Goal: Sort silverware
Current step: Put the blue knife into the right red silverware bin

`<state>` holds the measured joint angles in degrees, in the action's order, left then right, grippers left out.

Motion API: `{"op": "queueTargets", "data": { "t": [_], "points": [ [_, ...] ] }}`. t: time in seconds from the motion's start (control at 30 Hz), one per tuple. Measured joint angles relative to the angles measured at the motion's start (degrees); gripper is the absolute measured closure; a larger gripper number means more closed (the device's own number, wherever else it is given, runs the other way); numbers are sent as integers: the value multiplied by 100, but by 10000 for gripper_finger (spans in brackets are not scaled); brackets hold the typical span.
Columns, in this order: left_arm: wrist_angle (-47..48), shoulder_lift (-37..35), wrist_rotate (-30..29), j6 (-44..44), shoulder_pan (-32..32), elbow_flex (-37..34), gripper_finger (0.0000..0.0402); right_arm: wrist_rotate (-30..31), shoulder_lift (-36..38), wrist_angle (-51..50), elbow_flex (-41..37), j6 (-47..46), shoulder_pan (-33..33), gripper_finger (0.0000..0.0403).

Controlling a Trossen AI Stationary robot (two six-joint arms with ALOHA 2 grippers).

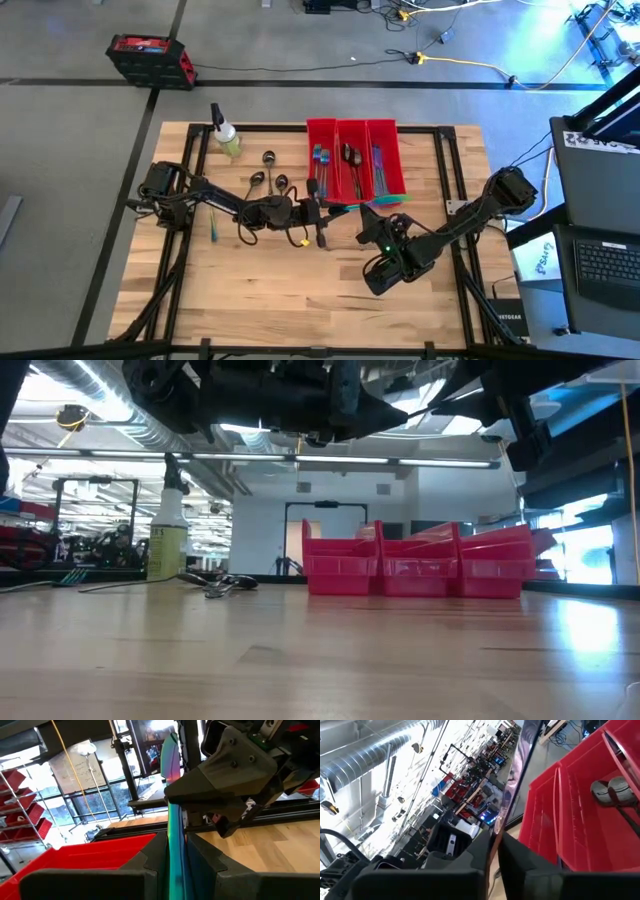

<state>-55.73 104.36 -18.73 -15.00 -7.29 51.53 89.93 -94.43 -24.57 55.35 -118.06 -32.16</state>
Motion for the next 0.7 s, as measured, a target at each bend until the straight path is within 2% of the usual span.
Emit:
{"op": "queueTargets", "data": {
  "t": [0.27,0.5,0.6,0.7],
  "points": [
    [98,0,82,-1,-11,0,357,-28,-4,-16,0,46,44,360],
    [90,0,64,-1,-4,0,357,-2,-4,-11,-2,62,42,348],
    [88,0,62,-1,-8,0,357,-23,-4,-6,-2,130,42,357],
    [104,0,61,-5,-9,0,357,-24,-4,9,-2,129,35,387]
  ]
}}
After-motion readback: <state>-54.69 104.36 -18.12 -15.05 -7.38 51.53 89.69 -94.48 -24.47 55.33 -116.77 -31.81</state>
